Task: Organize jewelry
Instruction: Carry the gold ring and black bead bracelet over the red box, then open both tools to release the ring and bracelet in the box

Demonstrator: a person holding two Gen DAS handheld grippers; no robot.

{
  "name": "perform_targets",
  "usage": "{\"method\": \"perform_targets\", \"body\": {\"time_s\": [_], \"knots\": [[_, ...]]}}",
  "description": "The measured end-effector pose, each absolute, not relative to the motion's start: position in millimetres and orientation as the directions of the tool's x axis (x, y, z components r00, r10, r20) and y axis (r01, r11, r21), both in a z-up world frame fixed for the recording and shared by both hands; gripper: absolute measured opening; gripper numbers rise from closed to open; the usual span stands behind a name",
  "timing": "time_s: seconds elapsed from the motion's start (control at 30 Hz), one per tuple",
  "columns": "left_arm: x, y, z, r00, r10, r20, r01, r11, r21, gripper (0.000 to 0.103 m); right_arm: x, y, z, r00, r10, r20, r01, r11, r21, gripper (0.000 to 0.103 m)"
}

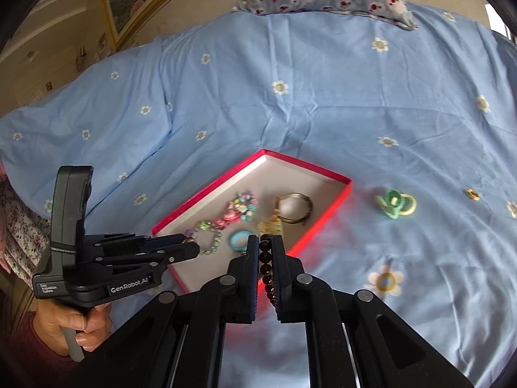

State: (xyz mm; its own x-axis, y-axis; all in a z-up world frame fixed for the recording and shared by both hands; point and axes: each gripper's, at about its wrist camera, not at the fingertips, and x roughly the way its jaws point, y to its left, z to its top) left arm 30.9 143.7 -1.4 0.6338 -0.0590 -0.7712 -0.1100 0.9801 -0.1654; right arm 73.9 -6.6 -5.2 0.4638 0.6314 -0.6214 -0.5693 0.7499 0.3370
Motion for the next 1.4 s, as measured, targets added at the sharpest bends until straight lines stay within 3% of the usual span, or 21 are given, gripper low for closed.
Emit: {"method": "perform_targets", "body": {"time_s": [0.53,0.9,1.4], "knots": [[31,192,-23,0.604,0.000,-0.797,-0.217,0.962,-0.165,0.021,72,71,-28,0.309,0.707,-0.637,-0.665,0.639,0.386,0.007],[43,201,-45,0.563,0.019,-0.827,-0.241,0.960,-0.142,0.021,100,62,-75,0.299,0.638,-0.710,-0.594,0.707,0.384,0.007],[49,200,-51,0.549,-0.013,-0.836,-0.222,0.962,-0.161,0.025,107,67,-96,0.282,0.582,-0.763,-0.583,0.735,0.346,0.007]]}}
